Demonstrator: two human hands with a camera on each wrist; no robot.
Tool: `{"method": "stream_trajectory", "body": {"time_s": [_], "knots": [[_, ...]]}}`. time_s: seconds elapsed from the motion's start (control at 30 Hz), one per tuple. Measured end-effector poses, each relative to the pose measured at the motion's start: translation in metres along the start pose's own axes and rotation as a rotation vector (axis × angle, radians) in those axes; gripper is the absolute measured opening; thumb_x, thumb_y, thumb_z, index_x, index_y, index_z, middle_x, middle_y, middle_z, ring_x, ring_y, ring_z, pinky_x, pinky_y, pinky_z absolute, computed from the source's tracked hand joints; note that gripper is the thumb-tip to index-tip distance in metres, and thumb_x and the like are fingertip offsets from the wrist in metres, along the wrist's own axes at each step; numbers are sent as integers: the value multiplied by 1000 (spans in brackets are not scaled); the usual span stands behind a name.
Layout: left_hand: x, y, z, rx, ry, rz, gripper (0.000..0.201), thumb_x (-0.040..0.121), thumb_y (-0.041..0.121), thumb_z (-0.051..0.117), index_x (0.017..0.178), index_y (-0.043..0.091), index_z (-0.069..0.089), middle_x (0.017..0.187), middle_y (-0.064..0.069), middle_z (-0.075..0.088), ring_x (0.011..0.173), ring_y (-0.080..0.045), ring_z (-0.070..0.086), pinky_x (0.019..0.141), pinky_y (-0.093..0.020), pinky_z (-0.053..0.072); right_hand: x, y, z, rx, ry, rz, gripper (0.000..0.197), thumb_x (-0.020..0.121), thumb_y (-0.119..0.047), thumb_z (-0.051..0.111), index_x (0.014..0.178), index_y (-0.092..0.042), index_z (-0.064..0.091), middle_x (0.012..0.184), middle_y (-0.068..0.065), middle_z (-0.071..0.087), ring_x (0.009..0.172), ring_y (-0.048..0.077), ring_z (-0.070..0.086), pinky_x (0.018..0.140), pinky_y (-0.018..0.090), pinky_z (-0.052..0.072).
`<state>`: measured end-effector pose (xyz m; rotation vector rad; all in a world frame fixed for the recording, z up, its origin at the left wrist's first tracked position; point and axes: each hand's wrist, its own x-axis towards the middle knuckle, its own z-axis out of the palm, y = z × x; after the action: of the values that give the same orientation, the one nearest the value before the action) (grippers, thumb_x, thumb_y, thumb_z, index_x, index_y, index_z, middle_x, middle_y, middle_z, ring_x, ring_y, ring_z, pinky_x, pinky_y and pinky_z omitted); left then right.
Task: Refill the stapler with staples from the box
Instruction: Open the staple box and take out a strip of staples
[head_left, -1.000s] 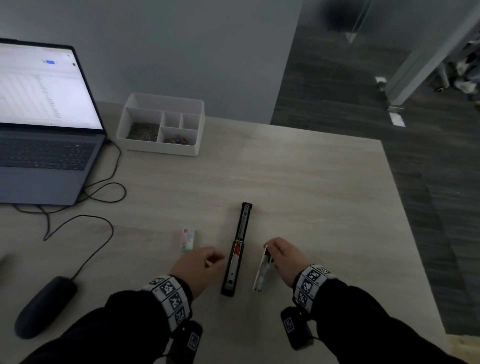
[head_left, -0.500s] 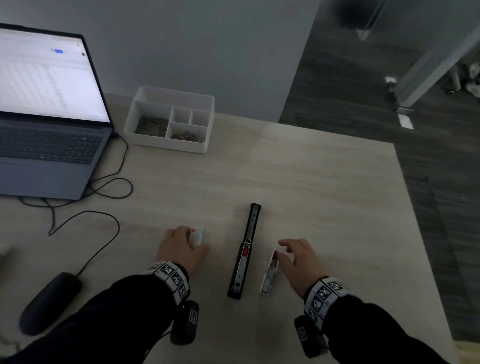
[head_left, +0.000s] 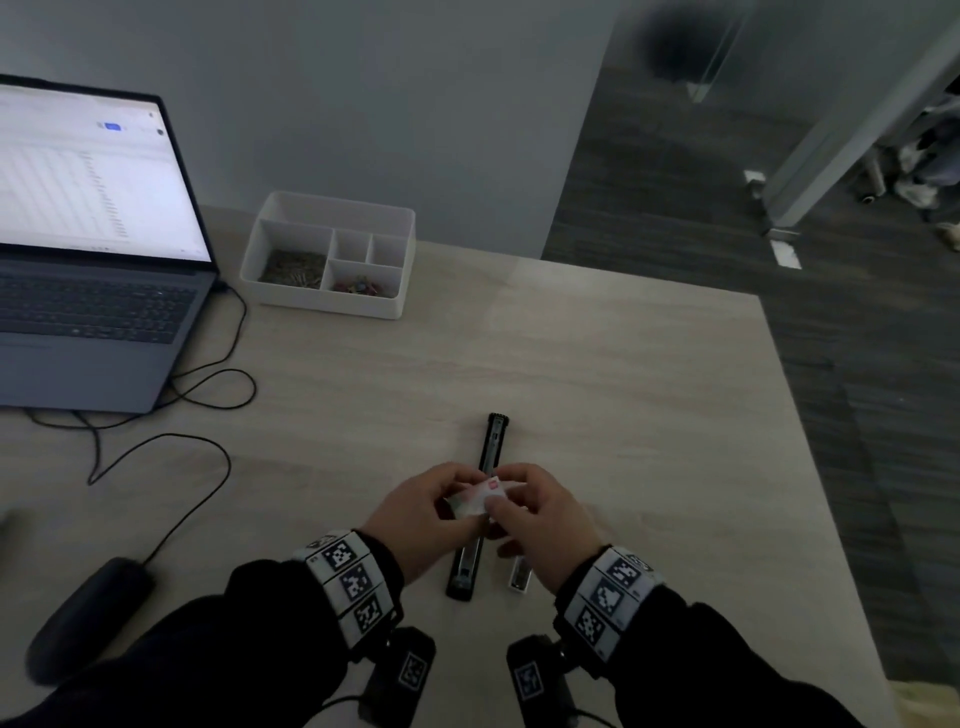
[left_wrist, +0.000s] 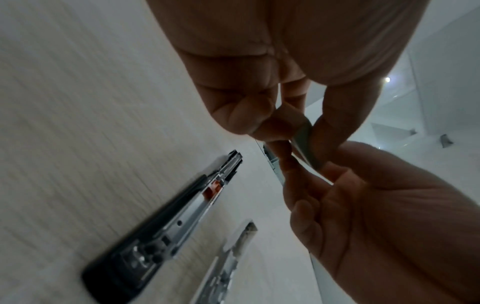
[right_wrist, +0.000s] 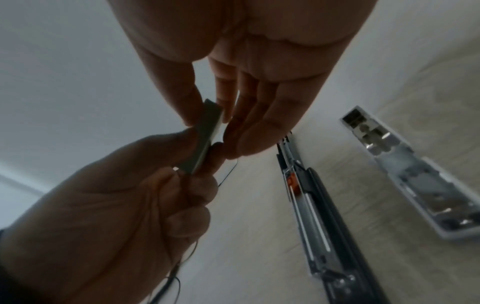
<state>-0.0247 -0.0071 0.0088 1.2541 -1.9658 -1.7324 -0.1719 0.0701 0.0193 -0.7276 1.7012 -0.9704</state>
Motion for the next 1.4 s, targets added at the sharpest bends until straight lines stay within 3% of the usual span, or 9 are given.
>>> {"method": "stream_trajectory", "body": {"time_s": [0.13,0.3,0.43,0.73,0.87,0.93,1.03,1.27,1.4], "knots": [[-7,10,-2,-247,-82,-140,28,87,7,60,109,24,67,103,-9,72,71,-17,65,53,-29,52,-5,4,-6,125,53,42,18,88,-10,64,102,-20,64,90,7,75,67,21,69,64,39,58],[-13,12,5,-346,-121,-182,43,91,-4,48,118,25,65,109,-5,72,82,-18,72,69,-38,58,-15,5,-11,137,82,30,16,87,-12,66,102,-18,62,86,5,77,63,20,68,58,34,56],[-18,11,10,-443,-108,-214,37,92,-2,53,115,22,69,101,-7,74,78,-16,72,64,-34,59,-20,4,-13,112,98,-7,16,87,-10,66,101,-18,60,86,8,76,61,18,68,51,28,54],[-24,6,4,-465,-24,-254,23,87,0,61,98,15,75,95,-15,74,73,-23,68,49,-27,53,-27,8,-18,178,133,17,13,89,-9,64,102,-11,65,83,9,74,62,21,65,64,45,57],[-26,9,-1,-535,-149,-292,37,86,-10,36,104,3,65,102,-21,65,76,-28,67,46,-31,53,-29,6,-18,120,123,11,8,90,-15,65,98,-15,65,80,6,76,63,19,67,63,43,58],[-26,13,-2,-558,-191,-307,36,82,-6,36,107,0,61,99,-20,63,70,-25,67,46,-32,52,-30,3,-16,110,117,4,6,90,-15,64,96,-15,65,79,6,76,61,18,67,59,38,57],[-26,14,0,-463,-181,-273,22,90,7,55,110,9,61,95,-11,67,65,-17,69,48,-32,53,-30,1,-12,109,103,-14,6,91,-11,62,95,-12,66,75,6,75,59,17,65,51,30,53],[-28,4,-2,-238,-209,-162,45,85,14,67,125,33,58,104,-3,65,80,-20,73,61,-35,59,-24,4,-12,-53,163,-69,13,92,-16,58,92,-25,67,79,-1,70,61,12,66,53,31,54],[-29,2,-3,-230,-141,-149,40,87,17,67,124,31,60,103,-3,67,81,-22,73,61,-35,60,-21,8,-15,-328,229,-341,10,82,-24,69,81,-31,62,80,-5,61,67,13,57,59,24,51]]}}
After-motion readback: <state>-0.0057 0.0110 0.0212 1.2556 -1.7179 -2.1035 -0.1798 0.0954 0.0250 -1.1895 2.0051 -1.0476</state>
